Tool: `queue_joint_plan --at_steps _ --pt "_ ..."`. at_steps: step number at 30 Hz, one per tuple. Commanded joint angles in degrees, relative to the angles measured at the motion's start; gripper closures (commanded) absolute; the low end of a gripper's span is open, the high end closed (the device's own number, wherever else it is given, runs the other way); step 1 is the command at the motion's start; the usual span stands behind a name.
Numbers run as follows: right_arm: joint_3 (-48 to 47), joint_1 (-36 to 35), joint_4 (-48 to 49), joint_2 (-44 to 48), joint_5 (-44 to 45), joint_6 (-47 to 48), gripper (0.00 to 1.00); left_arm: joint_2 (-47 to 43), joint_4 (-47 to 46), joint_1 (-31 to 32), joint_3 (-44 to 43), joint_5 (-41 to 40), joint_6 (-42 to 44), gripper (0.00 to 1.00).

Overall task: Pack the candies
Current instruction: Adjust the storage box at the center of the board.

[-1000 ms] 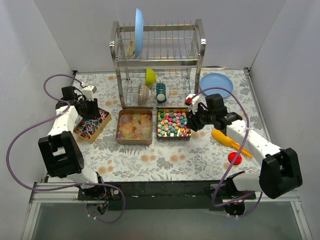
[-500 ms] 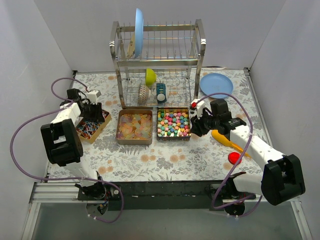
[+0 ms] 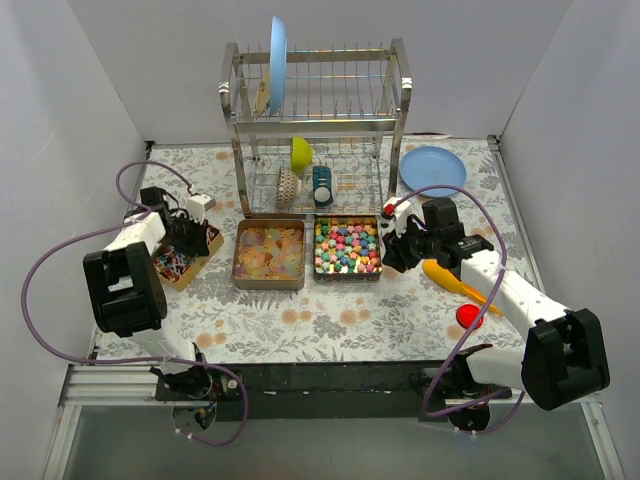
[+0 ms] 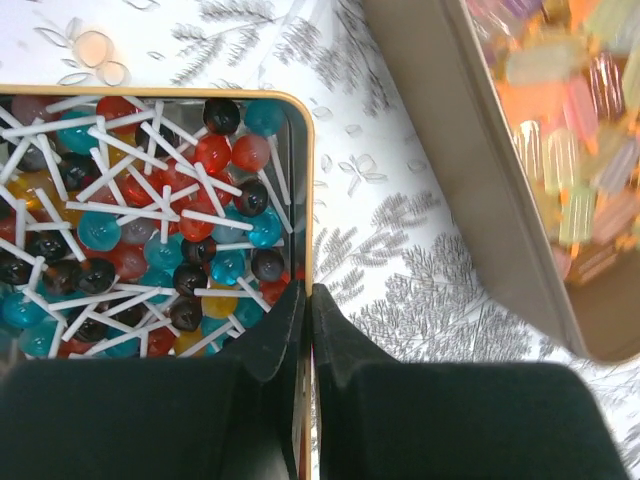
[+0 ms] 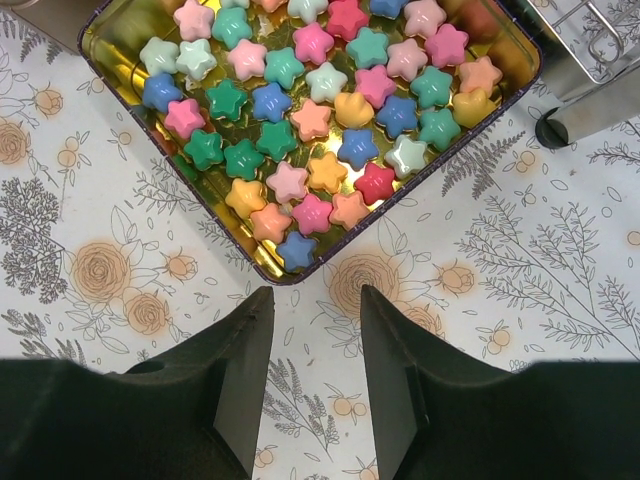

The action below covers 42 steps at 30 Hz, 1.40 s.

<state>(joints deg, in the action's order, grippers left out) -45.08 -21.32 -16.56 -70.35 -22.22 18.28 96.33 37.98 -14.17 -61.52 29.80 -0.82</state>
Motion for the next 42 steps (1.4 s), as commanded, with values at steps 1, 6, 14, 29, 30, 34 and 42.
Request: queue_joint_plan --at_steps 1,6,14,29,30,34,42 --pt "0.0 0.4 0.1 -0.5 -0.6 1.0 0.53 -4.1 8.7 0.2 4.4 -0.7 13.7 1.00" --pt "-0.1 0.4 -0.1 -1.0 -0.7 1.6 0.53 -9.3 13.0 0.1 9.2 -2.6 33.7 1.00" --pt "0.4 0.5 0.2 -0.7 -0.6 1.9 0.53 -11.6 18.5 0.3 10.5 -0.7 57.2 1.00" --pt "3.1 0.8 0.1 1.3 0.0 2.7 0.53 -17.1 10.2 11.3 14.1 8.5 61.7 0.85" --pt "3.0 1.0 -0.1 1.3 0.1 2.8 0.53 -17.2 9.4 11.4 13.8 8.8 55.7 0.74" --pt "3.0 1.2 -0.1 1.6 0.0 3.1 0.53 -17.7 8.9 10.1 7.1 7.1 40.2 0.58" --pt "4.7 1.5 1.0 2.2 -1.1 2.4 0.53 -22.0 24.8 -0.1 -3.6 6.5 33.2 0.47"
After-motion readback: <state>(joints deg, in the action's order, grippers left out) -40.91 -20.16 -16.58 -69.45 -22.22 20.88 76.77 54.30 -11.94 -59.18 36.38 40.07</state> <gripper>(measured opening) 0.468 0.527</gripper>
